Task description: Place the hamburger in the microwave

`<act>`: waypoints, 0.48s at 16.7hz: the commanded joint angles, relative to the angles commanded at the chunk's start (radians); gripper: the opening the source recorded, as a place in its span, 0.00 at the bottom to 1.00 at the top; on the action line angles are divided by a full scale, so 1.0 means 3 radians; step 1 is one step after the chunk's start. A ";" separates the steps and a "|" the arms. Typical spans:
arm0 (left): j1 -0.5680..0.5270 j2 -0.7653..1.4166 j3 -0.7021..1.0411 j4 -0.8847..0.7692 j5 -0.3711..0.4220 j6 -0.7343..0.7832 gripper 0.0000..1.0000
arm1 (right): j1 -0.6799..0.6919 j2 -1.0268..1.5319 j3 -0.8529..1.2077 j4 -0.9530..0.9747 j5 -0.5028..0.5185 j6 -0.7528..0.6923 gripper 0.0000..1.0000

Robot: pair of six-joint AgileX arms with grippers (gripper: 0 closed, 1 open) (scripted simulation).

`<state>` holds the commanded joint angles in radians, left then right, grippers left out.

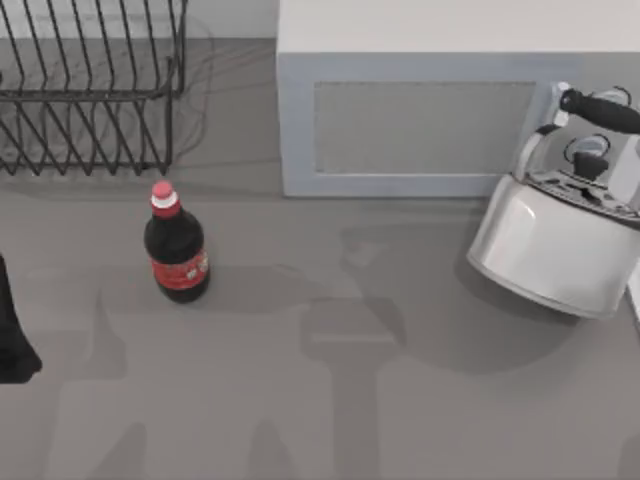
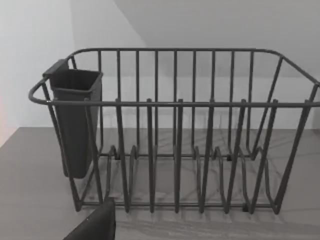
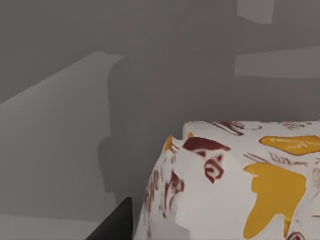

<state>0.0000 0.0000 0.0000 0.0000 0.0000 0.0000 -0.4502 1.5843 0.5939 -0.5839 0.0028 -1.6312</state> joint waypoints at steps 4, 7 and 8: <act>0.0000 0.0000 0.0000 0.0000 0.0000 0.0000 1.00 | 0.0000 0.0000 0.0000 0.0000 0.0000 0.0000 0.00; 0.0000 0.0000 0.0000 0.0000 0.0000 0.0000 1.00 | 0.0000 0.0000 0.0000 0.0000 0.0000 0.0000 0.00; 0.0000 0.0000 0.0000 0.0000 0.0000 0.0000 1.00 | 0.0000 0.0000 0.0000 0.0000 0.0000 0.0000 0.00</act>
<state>0.0000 0.0000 0.0000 0.0000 0.0000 0.0000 -0.4502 1.5843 0.5939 -0.5839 0.0028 -1.6312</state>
